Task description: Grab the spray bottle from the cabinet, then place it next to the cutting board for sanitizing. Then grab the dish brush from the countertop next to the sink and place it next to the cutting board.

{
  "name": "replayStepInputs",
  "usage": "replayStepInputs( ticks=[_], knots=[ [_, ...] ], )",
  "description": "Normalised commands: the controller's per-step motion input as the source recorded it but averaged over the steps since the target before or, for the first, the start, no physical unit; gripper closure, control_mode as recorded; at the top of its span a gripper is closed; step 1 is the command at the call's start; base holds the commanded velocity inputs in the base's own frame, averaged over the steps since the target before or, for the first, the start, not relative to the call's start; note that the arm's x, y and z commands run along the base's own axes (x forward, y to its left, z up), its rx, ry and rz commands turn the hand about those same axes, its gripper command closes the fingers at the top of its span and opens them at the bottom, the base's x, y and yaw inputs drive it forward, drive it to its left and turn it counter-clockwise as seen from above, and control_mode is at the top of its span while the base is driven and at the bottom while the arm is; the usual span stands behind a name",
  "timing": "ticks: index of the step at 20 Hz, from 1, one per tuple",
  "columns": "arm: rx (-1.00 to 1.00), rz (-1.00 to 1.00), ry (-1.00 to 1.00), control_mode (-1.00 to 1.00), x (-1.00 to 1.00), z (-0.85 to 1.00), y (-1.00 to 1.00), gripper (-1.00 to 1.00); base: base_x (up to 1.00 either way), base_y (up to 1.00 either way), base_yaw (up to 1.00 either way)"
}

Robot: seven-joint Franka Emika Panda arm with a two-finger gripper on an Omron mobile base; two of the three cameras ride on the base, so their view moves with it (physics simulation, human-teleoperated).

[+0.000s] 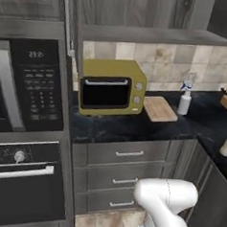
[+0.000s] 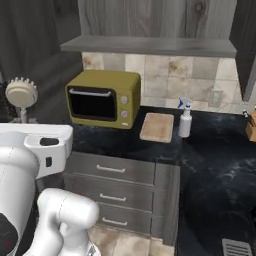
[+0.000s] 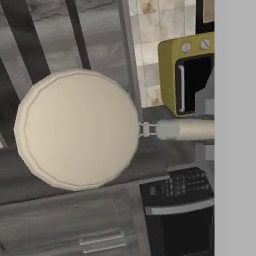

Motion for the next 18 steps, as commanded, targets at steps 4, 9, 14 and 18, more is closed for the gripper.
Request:
replayStepInputs(
  ticks=[4,9,14,18],
  knots=[
    [0.0,0.0,0.0,1.0,0.0,0.0,0.0,1.0,0.96,-0.34,-0.02],
    [0.0,0.0,0.0,1.0,0.0,0.0,0.0,1.0,1.0,0.02,-0.09],
    [0.0,0.0,0.0,1.0,0.0,0.0,0.0,1.0,1.0,-0.15,-0.06],
    [0.05,-0.12,0.06,-1.0,0.53,-0.06,-0.06,1.0,0.25,-0.05,-0.02]
  ],
)
